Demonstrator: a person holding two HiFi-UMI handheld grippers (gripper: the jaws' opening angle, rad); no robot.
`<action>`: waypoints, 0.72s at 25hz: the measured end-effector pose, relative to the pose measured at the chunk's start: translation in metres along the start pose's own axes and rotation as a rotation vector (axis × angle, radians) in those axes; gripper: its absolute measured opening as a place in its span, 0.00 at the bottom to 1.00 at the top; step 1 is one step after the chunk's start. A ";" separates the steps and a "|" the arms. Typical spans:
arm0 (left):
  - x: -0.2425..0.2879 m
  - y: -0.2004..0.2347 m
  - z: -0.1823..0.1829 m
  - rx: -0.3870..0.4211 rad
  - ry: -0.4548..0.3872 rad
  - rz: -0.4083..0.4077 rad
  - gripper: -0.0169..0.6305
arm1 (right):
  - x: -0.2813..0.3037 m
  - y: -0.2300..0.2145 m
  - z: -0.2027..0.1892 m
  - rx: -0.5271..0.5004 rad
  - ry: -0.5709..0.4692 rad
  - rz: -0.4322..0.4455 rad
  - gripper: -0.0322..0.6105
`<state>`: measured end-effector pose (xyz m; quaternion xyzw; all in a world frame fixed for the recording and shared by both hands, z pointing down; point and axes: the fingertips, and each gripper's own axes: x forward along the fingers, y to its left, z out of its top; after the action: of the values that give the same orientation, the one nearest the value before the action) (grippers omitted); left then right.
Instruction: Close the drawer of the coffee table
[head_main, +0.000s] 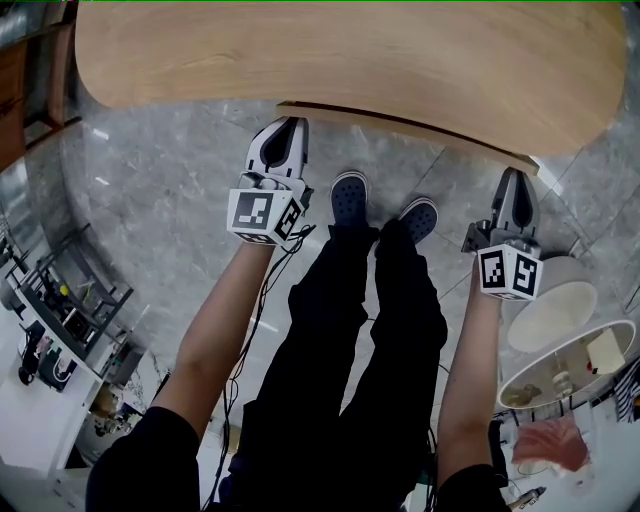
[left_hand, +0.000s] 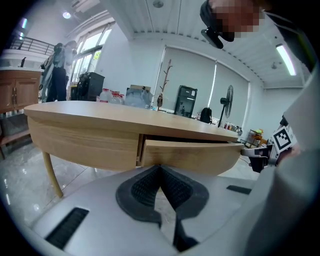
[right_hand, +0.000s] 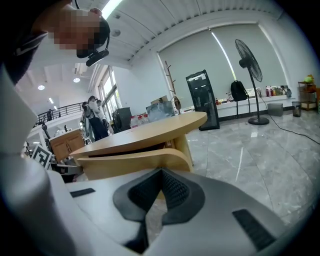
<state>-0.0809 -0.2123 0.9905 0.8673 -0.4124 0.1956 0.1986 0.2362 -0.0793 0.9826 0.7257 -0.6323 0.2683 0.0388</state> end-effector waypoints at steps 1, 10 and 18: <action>0.002 0.001 0.001 -0.001 -0.002 0.000 0.06 | 0.002 0.000 0.001 0.005 -0.003 -0.001 0.09; 0.014 0.004 0.006 0.019 0.000 -0.015 0.06 | 0.015 -0.003 0.006 -0.001 0.008 0.024 0.09; 0.026 0.007 0.013 0.037 -0.009 -0.019 0.06 | 0.025 -0.006 0.014 -0.013 0.005 0.038 0.09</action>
<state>-0.0688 -0.2396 0.9938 0.8756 -0.4015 0.1972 0.1826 0.2477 -0.1067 0.9832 0.7128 -0.6476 0.2664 0.0401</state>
